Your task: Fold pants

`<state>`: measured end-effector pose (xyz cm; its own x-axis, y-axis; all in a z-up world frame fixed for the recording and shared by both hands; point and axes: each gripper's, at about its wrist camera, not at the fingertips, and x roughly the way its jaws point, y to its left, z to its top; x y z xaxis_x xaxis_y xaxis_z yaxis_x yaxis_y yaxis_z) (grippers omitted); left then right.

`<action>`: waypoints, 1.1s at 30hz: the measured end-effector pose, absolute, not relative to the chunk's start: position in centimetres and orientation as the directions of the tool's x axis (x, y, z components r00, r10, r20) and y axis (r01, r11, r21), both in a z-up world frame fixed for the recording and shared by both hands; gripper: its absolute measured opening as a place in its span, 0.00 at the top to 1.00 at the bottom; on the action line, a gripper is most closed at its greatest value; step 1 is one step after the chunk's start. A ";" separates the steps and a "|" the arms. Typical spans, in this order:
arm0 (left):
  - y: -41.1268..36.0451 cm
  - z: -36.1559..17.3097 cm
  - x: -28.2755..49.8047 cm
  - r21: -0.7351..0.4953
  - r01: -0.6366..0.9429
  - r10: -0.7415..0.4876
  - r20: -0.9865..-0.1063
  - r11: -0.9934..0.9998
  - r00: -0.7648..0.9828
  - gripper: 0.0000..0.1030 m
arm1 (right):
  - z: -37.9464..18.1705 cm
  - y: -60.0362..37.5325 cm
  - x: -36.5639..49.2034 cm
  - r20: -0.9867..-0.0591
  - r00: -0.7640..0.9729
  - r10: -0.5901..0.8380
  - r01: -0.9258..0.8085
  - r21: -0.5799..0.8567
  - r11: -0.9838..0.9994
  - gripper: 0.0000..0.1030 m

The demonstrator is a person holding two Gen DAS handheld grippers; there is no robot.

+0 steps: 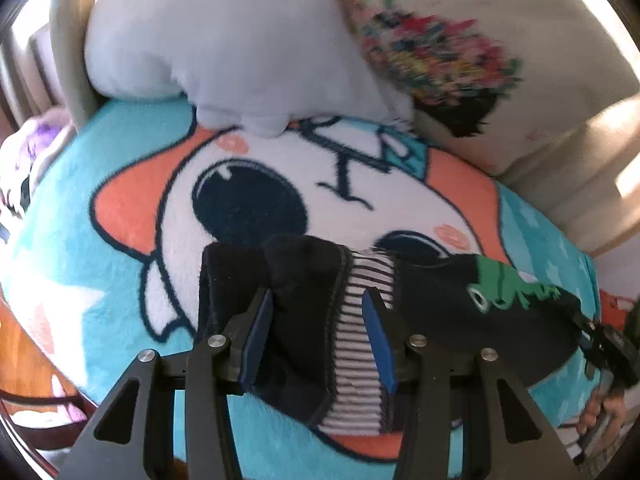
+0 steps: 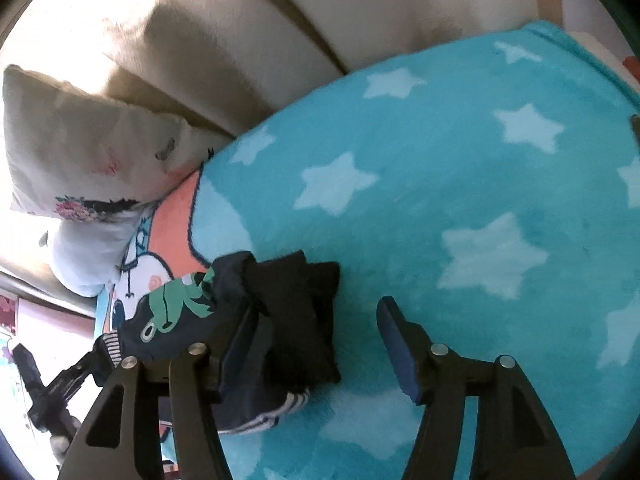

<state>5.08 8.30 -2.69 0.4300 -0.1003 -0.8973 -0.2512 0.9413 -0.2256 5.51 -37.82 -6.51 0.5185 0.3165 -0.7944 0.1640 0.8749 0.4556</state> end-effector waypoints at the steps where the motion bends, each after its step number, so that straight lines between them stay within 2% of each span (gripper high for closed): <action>1: 8.7 -3.4 5.5 -0.220 -0.273 -0.092 -0.906 0.937 0.413 0.56 | -6.2 -38.1 5.2 -0.793 0.525 0.309 0.167 0.452 0.876 0.35; 6: 9.5 -4.9 6.4 -0.207 -0.294 -0.079 -0.916 0.933 0.393 0.56 | -5.1 -39.1 3.7 -0.786 0.554 0.274 0.191 0.441 0.877 0.35; 11: 8.2 -0.8 4.9 -0.208 -0.257 -0.065 -0.879 0.944 0.472 0.56 | -4.3 -40.0 2.4 -0.775 0.581 0.249 0.211 0.439 0.873 0.35; 14: 5.7 3.1 3.5 -0.116 -0.201 0.014 -0.834 0.973 0.552 0.54 | -4.0 -40.4 1.7 -0.765 0.598 0.238 0.218 0.441 0.870 0.35; 15: 4.9 4.1 3.2 -0.090 -0.185 0.034 -0.817 0.979 0.576 0.50 | -4.1 -40.5 1.5 -0.763 0.603 0.234 0.221 0.442 0.869 0.35; 18: 2.1 7.4 2.7 -0.009 -0.143 0.090 -0.741 0.990 0.665 0.47 | -4.4 -40.7 1.2 -0.760 0.604 0.240 0.228 0.453 0.862 0.35; 20: 0.6 9.0 2.8 0.008 -0.116 0.087 -0.710 0.993 0.699 0.35 | -4.8 -40.6 1.1 -0.759 0.602 0.247 0.231 0.461 0.856 0.35; 22: -1.1 10.5 2.9 0.006 -0.091 0.070 -0.691 0.996 0.719 0.15 | -5.1 -40.4 1.1 -0.758 0.601 0.254 0.228 0.467 0.854 0.35; 23: -1.5 10.8 3.3 0.014 -0.086 0.072 -0.690 0.996 0.720 0.12 | -5.2 -40.3 1.1 -0.757 0.601 0.257 0.225 0.469 0.854 0.35; 33: -8.7 10.0 5.3 0.136 0.057 0.068 -0.763 0.989 0.643 0.12 | -5.9 -39.9 0.0 -0.748 0.604 0.273 0.203 0.476 0.856 0.35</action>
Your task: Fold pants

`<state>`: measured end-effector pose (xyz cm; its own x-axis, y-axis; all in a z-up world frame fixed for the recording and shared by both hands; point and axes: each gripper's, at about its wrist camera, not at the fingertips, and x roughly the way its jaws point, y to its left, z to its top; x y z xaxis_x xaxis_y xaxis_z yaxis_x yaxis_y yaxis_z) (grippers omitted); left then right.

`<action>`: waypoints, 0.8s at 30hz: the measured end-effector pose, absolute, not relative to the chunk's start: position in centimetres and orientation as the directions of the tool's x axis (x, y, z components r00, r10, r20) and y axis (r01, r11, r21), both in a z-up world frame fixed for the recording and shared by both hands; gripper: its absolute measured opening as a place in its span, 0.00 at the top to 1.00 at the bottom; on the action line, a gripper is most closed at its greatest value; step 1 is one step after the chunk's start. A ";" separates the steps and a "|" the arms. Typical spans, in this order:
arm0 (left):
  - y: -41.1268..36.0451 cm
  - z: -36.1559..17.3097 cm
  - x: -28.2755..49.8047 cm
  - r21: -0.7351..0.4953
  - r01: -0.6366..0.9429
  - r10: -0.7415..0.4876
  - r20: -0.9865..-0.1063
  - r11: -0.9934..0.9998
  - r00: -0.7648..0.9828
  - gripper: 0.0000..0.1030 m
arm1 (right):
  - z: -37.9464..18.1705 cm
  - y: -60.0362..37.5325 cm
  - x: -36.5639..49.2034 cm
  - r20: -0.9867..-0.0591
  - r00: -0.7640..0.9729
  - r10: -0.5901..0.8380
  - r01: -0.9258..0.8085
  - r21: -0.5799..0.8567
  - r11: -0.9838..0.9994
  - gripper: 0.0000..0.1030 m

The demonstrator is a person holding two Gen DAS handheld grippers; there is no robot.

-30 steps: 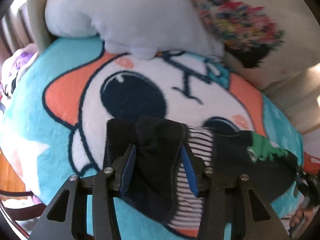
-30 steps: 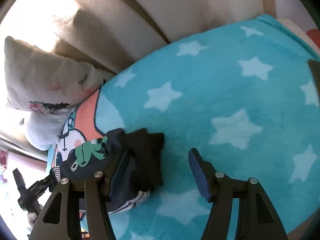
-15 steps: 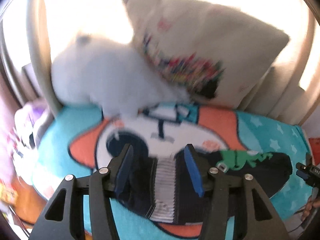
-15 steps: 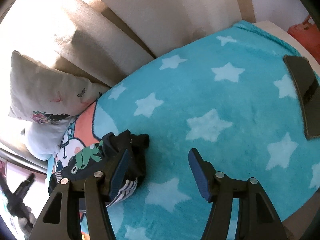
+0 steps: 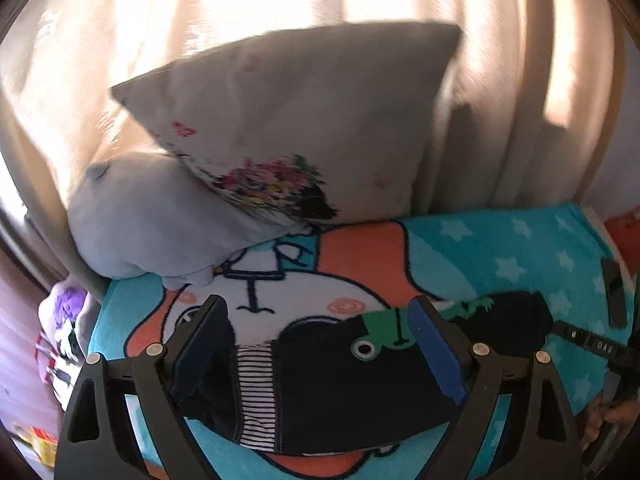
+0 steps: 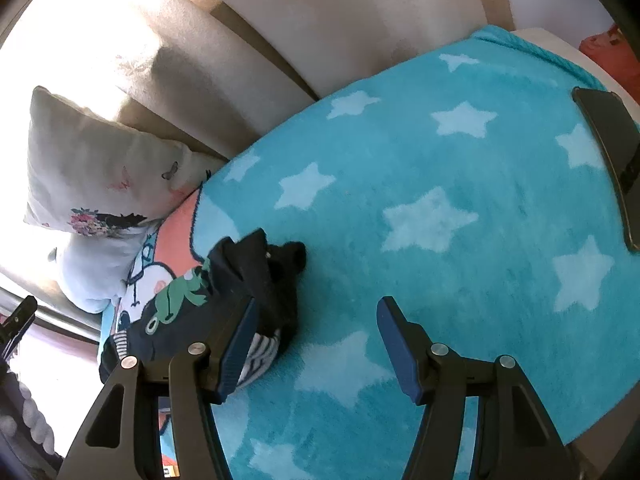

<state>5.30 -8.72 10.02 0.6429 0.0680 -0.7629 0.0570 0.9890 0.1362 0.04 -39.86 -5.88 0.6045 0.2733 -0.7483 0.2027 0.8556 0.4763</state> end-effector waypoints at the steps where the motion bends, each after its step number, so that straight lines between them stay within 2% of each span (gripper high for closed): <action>1: -9.1 9.9 5.2 0.146 0.066 0.070 -0.766 0.987 0.639 0.12 | -6.1 -39.9 -0.1 -0.750 0.602 0.273 0.206 0.476 0.855 0.35; 5: -11.1 8.4 5.7 0.189 0.112 0.085 -0.793 0.976 0.603 0.12 | -6.9 -40.2 -0.7 -0.756 0.593 0.278 0.217 0.482 0.849 0.35; 13: -14.3 6.1 7.7 0.179 0.209 0.040 -0.842 0.961 0.538 0.12 | -7.1 -39.8 -1.7 -0.761 0.589 0.271 0.178 0.449 0.876 0.35; 17: -16.3 5.1 10.1 0.051 0.317 -0.103 -0.886 0.947 0.452 0.12 | -6.9 -39.0 -1.7 -0.753 0.593 0.284 0.132 0.439 0.889 0.35; 21: -19.7 3.1 14.0 -0.155 0.406 -0.286 -0.915 0.900 0.283 0.12 | -6.7 -37.7 -1.2 -0.737 0.586 0.337 0.073 0.462 0.884 0.35; 24: -22.6 1.2 16.0 -0.232 0.455 -0.348 -0.918 0.860 0.190 0.12 | -6.8 -36.6 -0.7 -0.737 0.575 0.356 0.058 0.471 0.880 0.35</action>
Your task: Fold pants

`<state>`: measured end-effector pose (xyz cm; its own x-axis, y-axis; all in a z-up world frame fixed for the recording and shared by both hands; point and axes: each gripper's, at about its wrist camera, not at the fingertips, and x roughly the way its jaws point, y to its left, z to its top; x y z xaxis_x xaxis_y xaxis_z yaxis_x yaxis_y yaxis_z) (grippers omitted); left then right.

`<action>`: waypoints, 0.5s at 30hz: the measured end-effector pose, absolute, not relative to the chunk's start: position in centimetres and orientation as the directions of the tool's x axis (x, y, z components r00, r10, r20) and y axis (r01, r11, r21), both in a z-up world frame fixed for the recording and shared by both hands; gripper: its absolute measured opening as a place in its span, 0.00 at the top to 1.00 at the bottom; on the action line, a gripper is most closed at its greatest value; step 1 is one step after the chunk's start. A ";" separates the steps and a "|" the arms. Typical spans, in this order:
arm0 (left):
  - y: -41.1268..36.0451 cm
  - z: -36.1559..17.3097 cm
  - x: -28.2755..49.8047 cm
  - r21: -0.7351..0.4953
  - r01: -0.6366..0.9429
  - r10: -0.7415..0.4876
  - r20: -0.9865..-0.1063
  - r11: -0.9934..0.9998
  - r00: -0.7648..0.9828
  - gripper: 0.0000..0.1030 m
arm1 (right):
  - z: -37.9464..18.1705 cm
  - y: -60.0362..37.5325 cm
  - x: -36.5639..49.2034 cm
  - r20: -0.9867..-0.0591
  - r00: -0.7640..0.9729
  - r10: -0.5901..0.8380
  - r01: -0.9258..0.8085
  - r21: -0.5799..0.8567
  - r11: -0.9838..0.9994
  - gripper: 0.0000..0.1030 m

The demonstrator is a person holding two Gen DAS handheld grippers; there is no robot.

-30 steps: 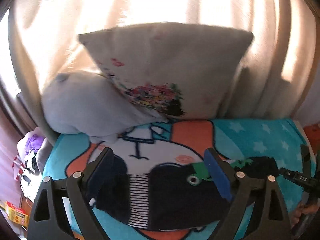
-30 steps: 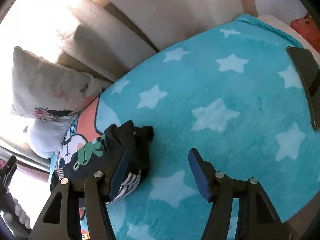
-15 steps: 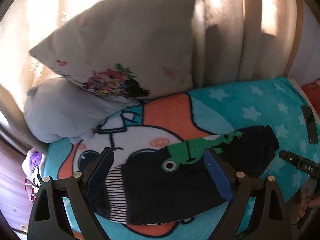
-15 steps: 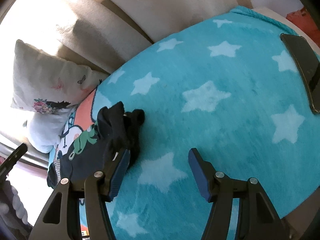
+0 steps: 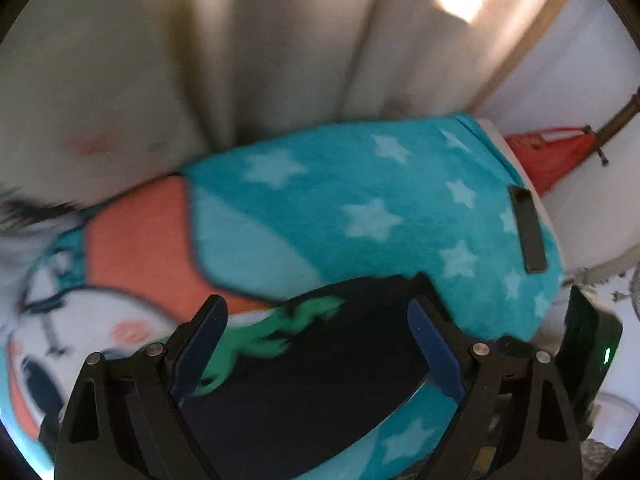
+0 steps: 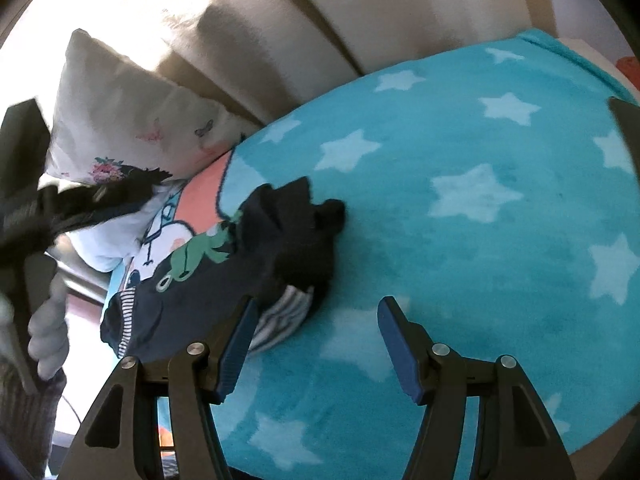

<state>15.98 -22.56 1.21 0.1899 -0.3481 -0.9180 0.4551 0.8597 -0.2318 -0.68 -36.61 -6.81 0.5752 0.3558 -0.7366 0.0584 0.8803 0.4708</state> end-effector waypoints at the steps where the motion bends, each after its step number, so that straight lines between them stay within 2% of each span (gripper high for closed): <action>1: -23.7 0.4 16.6 -0.247 0.472 -0.359 -0.919 0.846 0.163 0.12 | -6.9 -36.2 -0.5 -0.738 0.573 0.356 0.053 0.467 0.883 0.35; 5: -26.7 -2.4 18.3 -0.296 0.518 -0.378 -0.924 0.803 0.058 0.12 | -7.4 -34.7 0.3 -0.742 0.563 0.364 0.035 0.462 0.886 0.35; 11: -30.1 -6.2 18.7 -0.304 0.600 -0.336 -0.940 0.740 -0.061 0.14 | -8.8 -33.1 1.6 -0.740 0.566 0.362 0.043 0.466 0.884 0.35; 13: -30.5 -7.0 18.5 -0.330 0.593 -0.335 -0.936 0.734 -0.107 0.24 | -9.0 -32.6 1.9 -0.739 0.580 0.343 0.059 0.458 0.887 0.35; 14: -30.7 -6.9 18.3 -0.321 0.596 -0.336 -0.938 0.736 -0.090 0.24 | -9.0 -32.4 2.0 -0.739 0.584 0.334 0.066 0.454 0.888 0.35; 15: -30.8 -6.9 18.2 -0.329 0.597 -0.342 -0.935 0.732 -0.096 0.36 | -9.0 -32.2 2.2 -0.743 0.590 0.317 0.080 0.445 0.892 0.35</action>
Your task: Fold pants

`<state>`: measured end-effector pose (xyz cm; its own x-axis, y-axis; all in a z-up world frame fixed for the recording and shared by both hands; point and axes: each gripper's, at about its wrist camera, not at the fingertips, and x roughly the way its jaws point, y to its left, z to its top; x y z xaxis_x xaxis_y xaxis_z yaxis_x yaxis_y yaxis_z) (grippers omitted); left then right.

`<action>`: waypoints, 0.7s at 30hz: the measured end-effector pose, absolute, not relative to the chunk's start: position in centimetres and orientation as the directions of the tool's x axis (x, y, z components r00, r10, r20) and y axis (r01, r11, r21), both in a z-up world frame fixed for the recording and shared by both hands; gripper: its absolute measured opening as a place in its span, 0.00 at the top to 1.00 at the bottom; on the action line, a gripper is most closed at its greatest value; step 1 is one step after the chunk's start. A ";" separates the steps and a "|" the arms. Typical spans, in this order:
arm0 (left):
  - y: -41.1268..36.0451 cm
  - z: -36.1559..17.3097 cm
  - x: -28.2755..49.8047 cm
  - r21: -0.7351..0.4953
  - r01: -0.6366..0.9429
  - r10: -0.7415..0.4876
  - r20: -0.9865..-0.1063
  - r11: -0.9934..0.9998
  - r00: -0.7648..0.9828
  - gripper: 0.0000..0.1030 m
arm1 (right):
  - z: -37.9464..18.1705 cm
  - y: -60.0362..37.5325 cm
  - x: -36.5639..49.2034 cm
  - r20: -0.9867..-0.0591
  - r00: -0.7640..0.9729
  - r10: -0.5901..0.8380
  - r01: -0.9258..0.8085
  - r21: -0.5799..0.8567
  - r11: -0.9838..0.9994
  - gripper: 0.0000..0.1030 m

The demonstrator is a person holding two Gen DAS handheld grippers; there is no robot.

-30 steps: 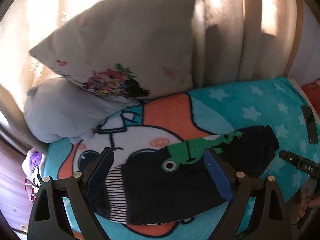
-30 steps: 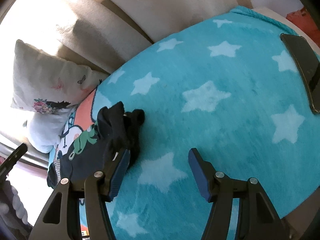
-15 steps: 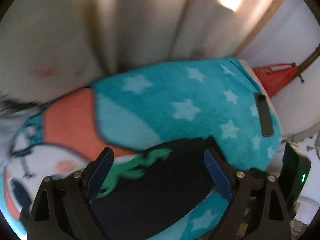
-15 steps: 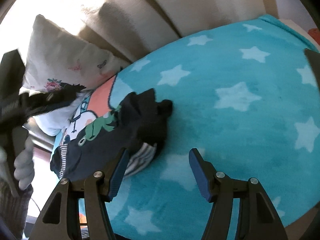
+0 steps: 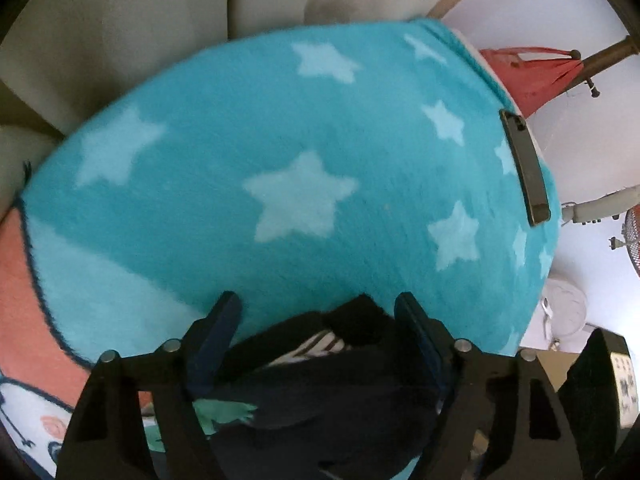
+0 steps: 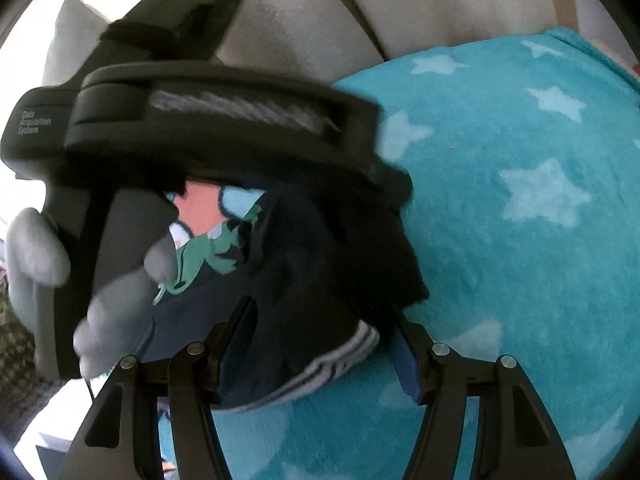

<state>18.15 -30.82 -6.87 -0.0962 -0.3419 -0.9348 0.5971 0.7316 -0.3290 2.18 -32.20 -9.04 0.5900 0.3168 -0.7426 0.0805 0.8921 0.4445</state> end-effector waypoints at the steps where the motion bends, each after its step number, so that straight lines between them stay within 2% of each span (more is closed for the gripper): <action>1: -30.9 -6.8 18.1 -0.354 0.593 -0.356 -0.927 0.723 -0.118 0.68 | -9.0 -32.1 2.3 -0.744 0.593 0.307 0.086 0.438 0.895 0.35; 2: -30.9 -7.0 18.1 -0.387 0.580 -0.369 -0.916 0.717 -0.154 0.81 | -9.0 -31.8 2.4 -0.748 0.595 0.294 0.092 0.426 0.900 0.35; 3: -30.7 -7.0 18.1 -0.387 0.568 -0.368 -0.917 0.727 -0.153 0.83 | -8.9 -31.7 2.5 -0.749 0.596 0.290 0.095 0.424 0.901 0.46; 4: -30.4 -6.8 18.2 -0.387 0.565 -0.377 -0.915 0.728 -0.142 0.87 | -8.9 -31.6 2.7 -0.749 0.594 0.293 0.096 0.428 0.899 0.65; 5: -29.9 -6.5 18.2 -0.397 0.557 -0.390 -0.910 0.729 -0.137 0.88 | -8.8 -31.6 2.9 -0.750 0.589 0.301 0.097 0.435 0.895 0.72; 7: -28.9 -5.8 18.2 -0.420 0.530 -0.422 -0.898 0.737 -0.124 0.89 | -8.3 -31.8 2.9 -0.743 0.593 0.310 0.096 0.447 0.889 0.78; 16: -20.0 -1.1 16.9 -0.516 0.393 -0.563 -0.827 0.761 0.006 0.90 | -4.2 -27.1 3.0 -0.713 0.577 0.397 -0.135 0.396 0.908 0.79; 21: -12.2 -1.8 15.3 -0.578 0.213 -0.609 -0.783 0.788 0.125 0.89 | -3.6 -22.0 3.7 -0.734 0.504 0.456 -0.307 0.341 0.888 0.77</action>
